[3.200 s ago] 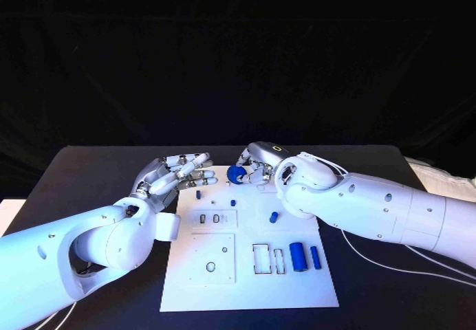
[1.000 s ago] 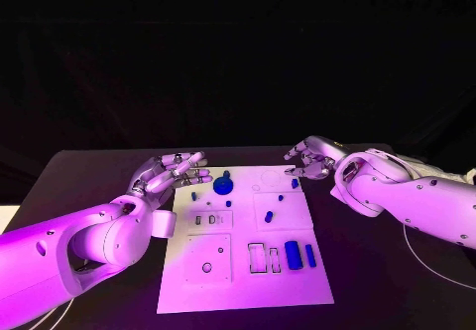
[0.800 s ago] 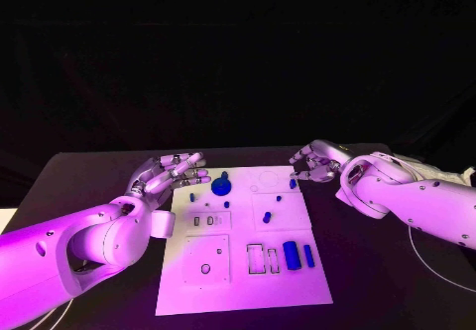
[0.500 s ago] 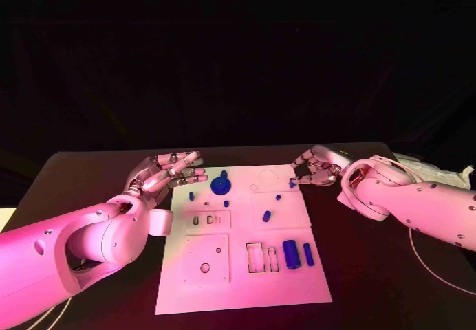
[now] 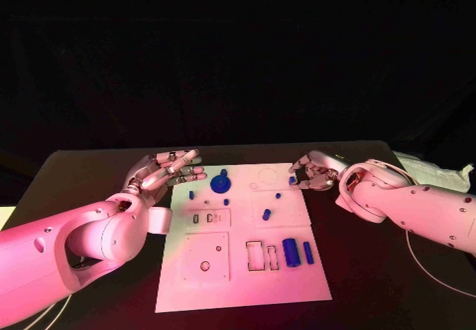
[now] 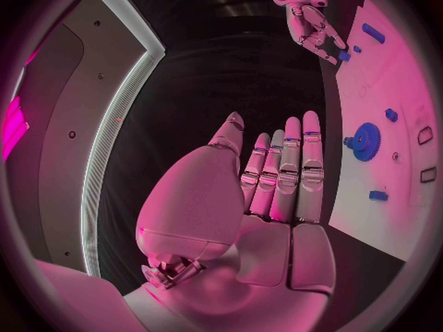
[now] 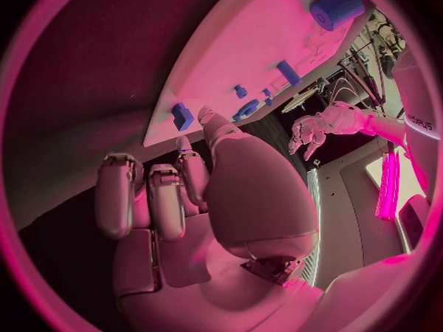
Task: Assemble the parts on the task board
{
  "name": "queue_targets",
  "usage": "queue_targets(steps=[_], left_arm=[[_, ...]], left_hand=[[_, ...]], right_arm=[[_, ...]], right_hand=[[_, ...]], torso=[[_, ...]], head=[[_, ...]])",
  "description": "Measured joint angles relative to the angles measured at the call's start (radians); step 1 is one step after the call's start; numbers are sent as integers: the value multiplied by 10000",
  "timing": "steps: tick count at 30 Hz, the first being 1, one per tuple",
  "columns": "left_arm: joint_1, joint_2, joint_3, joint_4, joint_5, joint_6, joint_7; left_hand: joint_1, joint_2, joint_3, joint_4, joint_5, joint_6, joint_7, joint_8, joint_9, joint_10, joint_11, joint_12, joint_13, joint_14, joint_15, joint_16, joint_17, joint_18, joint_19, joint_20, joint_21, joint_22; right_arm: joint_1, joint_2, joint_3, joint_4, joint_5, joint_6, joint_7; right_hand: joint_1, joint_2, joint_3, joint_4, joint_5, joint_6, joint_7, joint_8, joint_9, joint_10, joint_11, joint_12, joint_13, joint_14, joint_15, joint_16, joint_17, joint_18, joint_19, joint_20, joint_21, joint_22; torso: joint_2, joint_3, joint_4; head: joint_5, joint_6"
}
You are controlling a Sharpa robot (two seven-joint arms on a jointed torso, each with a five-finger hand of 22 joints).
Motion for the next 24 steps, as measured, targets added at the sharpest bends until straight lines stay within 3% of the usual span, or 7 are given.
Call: queue_targets(steps=[10,24], left_arm=[[-1,18,0,-19,0,9,-8],[-1,26,0,-33,0,17,-27]], left_hand=[[0,0,0,0,0,0,0,0,0,0,0,0,0,0,0,0,19,0,0,0,0,-11],[0,0,31,-31,0,0,0,0,0,0,0,0,0,0,0,-41,27,0,0,0,-37,-10]], right_arm=[[-175,280,3,-365,-124,-132,-16],[-240,316,6,-469,-169,-177,-20]], right_hand=[[289,289,314,-183,-234,235,1,0,16,40,32,94,19,0,0,0,-1,0,9,10,0,28],[293,294,415,-268,-279,431,-37,41,32,91,-19,197,10,0,0,37,-3,0,9,9,0,40]], torso=[[0,-2,17],[-15,-5,6]], head=[[22,-39],[39,-107]])
